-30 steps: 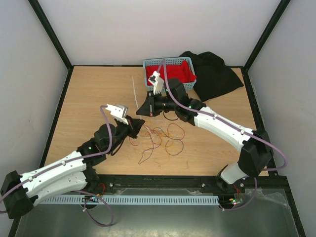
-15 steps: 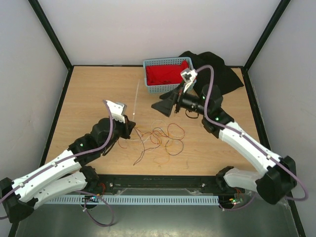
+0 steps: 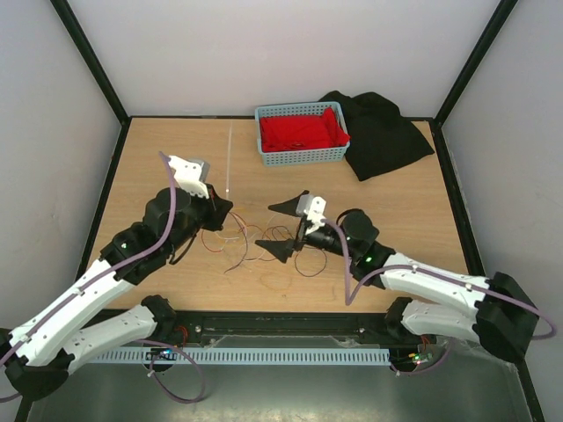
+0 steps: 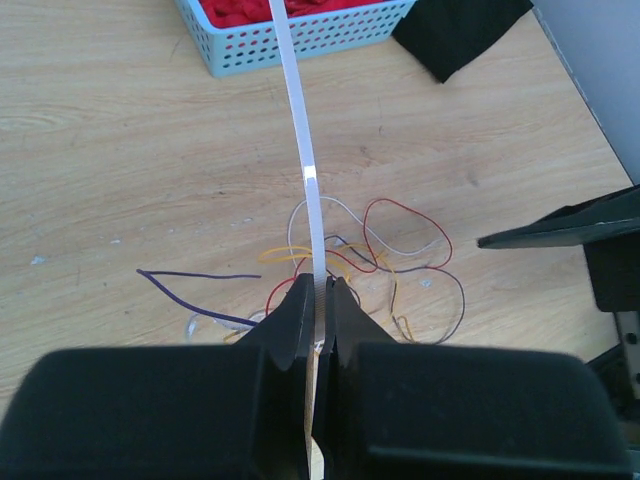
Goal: Zip-tie the wires
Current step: Place the cable at the center of the board.
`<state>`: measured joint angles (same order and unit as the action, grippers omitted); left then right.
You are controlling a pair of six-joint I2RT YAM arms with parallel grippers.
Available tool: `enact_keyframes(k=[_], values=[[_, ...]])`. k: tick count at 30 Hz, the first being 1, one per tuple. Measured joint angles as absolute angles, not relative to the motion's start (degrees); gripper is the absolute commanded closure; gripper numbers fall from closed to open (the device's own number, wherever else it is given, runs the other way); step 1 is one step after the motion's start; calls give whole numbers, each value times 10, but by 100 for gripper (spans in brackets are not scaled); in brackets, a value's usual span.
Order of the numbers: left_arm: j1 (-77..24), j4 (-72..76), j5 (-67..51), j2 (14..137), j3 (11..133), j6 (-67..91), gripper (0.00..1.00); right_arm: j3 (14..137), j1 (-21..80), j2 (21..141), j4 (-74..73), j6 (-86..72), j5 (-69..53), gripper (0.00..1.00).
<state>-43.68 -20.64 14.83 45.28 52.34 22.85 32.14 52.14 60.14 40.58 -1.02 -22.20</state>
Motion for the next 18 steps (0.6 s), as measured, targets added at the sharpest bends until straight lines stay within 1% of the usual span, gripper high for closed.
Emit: enact_keyframes(k=[3,7,12,18], values=[[-437,-215,139,465,529,237,99,313,560,646,478,31,-162,1],[-437,-223,131,474,530,246,99,314,590,734,572,61,-106,1],[-437,-224,126,471,530,255,100,332,603,831,637,81,-57,1],[-437,-227,118,454,530,262,100,349,607,921,744,97,33,1]])
